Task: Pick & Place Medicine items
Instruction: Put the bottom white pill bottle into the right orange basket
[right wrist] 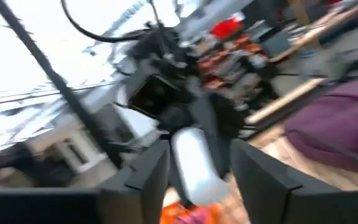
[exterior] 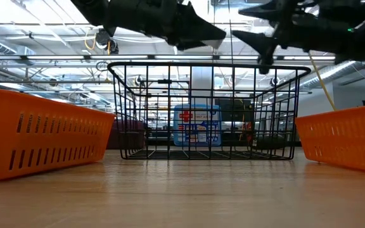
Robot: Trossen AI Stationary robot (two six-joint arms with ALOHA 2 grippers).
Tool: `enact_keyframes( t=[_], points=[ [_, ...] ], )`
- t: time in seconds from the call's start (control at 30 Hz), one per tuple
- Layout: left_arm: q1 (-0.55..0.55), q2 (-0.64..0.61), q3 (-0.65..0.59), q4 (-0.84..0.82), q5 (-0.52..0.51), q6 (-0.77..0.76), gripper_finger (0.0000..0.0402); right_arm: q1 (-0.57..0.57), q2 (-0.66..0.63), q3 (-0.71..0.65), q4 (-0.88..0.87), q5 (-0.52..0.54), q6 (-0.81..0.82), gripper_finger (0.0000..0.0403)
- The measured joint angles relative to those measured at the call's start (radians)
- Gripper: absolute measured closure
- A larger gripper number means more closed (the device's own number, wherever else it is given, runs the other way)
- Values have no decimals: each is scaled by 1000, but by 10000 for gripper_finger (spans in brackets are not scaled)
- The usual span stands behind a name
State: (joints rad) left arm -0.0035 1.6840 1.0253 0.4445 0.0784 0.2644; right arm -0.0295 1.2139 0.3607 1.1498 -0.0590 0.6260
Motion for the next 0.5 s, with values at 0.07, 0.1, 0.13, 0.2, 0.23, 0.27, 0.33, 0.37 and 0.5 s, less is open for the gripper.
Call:
enact_keyframes(
  t=[0.07, 0.1, 0.13, 0.2, 0.23, 0.27, 0.33, 0.37, 0.5],
  points=[
    [-3, 0, 0, 36, 0, 19, 247, -8, 41, 33, -8, -28, 23, 196],
    [-5, 0, 0, 55, 0, 34, 247, -11, 61, 49, -16, -40, 30, 183],
    [-8, 0, 0, 70, -1, 48, 247, -14, 80, 64, -19, -51, 42, 171],
    [-12, 0, 0, 97, -12, 71, 247, -16, 113, 88, -16, -70, 64, 150],
    [-13, 0, 0, 109, -24, 82, 247, -16, 129, 98, -17, -76, 71, 141],
    [-14, 0, 0, 116, -37, 93, 247, -16, 143, 107, -16, -77, 75, 135],
    [-14, -1, 0, 127, -60, 105, 247, -16, 164, 123, -14, -79, 76, 126],
    [-14, -1, 0, 127, -67, 107, 247, -16, 171, 128, -13, -84, 78, 125],
    [-13, -1, 0, 124, -72, 108, 247, -16, 182, 143, -9, -104, 84, 132]
  ],
)
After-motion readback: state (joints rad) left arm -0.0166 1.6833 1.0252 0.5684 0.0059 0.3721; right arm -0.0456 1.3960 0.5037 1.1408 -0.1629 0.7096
